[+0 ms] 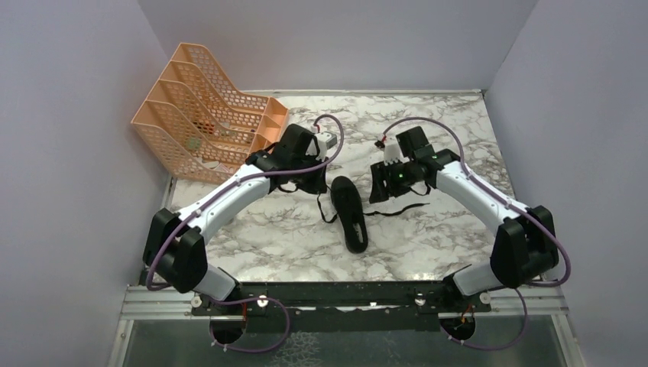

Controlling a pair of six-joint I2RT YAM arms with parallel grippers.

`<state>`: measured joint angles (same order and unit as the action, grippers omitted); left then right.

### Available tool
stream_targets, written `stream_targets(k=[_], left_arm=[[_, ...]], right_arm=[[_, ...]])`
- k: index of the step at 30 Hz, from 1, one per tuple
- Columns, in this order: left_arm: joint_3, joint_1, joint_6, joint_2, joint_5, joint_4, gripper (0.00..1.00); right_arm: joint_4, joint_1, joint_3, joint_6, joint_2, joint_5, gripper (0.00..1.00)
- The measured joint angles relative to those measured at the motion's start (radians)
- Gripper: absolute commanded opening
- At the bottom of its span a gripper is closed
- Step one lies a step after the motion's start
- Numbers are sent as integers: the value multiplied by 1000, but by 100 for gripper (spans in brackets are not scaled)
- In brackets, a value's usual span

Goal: Tie the shoes

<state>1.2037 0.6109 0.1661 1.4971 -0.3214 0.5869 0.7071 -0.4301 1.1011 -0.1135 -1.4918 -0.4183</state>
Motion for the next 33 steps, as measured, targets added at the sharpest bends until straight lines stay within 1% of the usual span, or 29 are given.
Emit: stream_targets(k=[2,5,6,7,9,12,15,19,21,25,28,31,33], left_arm=[[-23,-3,10,-34,-13,-28,0],[-39,-31,14,-72,-35,-51,0],[-39,-54,14,-80,-43,-56,0],[-39,-73,14,-82,-49,-63,0],[-39,-102,15,-80,-58,-72,0],[-39,-111,18,-76,-80,-76,1],[-39,-111,20,-76,-105,-82,1],[-39,-109,33,-76,-127,-86,1],[-40,-109,47,-79,-135,-89,2],[-68,-109,77,-115,-138,-91,2],[-84,-109,92,-148,-139,-84,2],[-89,-108,114,-158,-139,-84,2],[-91,-107,132,-158,-139,-84,3]], right_arm=[[-62,1,-32,85,50,18,60],[-189,0,-179,269,194,-26,63],[-204,0,-224,324,213,-43,62],[-210,0,-255,379,266,-56,62],[-214,-1,-271,496,267,-85,59],[-247,-2,-286,641,203,-106,62],[-313,-2,-371,684,189,-124,62],[-378,-40,-398,659,168,-142,61],[-422,-83,-398,632,146,-126,63],[-495,-123,-413,558,136,-108,67],[-502,-125,-367,409,97,-66,65],[-489,-109,-258,188,18,-40,63],[-485,-92,-217,56,-11,-42,61]])
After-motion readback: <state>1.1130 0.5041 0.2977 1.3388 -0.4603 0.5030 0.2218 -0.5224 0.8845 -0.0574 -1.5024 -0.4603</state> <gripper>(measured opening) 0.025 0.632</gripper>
